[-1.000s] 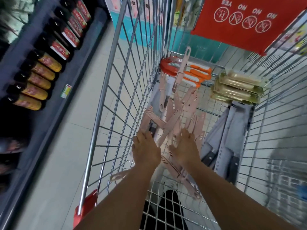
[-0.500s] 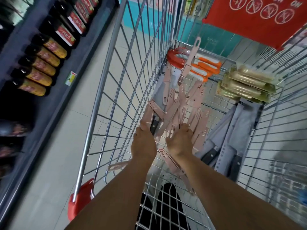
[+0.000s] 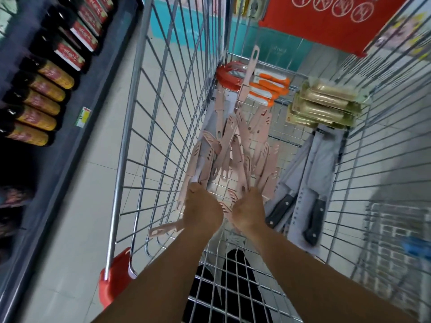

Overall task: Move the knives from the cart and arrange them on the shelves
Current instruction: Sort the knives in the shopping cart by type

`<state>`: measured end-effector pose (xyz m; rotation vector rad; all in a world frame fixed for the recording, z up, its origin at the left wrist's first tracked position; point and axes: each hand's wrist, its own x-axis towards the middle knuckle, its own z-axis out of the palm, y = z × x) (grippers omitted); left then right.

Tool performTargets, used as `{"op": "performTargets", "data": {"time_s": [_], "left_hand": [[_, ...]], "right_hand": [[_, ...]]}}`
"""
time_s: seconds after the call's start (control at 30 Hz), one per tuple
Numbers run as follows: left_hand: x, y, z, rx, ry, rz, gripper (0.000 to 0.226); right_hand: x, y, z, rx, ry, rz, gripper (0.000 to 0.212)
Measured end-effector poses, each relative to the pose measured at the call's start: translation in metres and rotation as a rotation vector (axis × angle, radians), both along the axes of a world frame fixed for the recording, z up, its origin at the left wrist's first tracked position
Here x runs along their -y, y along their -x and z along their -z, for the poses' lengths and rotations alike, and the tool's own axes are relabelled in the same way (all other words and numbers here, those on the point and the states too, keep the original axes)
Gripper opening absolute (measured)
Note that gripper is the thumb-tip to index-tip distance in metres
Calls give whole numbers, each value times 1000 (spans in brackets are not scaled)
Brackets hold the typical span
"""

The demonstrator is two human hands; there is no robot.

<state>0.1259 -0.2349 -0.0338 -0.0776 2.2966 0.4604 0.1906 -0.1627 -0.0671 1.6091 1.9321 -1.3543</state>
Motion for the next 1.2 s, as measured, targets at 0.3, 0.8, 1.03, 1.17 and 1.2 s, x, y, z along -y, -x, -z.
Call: {"op": "performTargets", "data": {"time_s": [0.3, 0.8, 1.03, 1.17, 1.2], "left_hand": [[-34, 7, 7, -77, -64, 216, 39], [-80, 38, 64, -259, -48, 525, 89], [-55, 31, 81, -230, -245, 784, 79], [-28, 22, 75, -95, -309, 809, 67], [-22, 19, 74, -103, -262, 858, 73]], "right_hand": [[-22, 7, -15, 117, -124, -71, 51], [-62, 19, 36, 69, -391, -288, 85], [-36, 14, 25, -122, -255, -366, 88], [-12, 4, 24, -62, -193, -392, 106], [-7, 0, 24, -50, -196, -399, 104]]}}
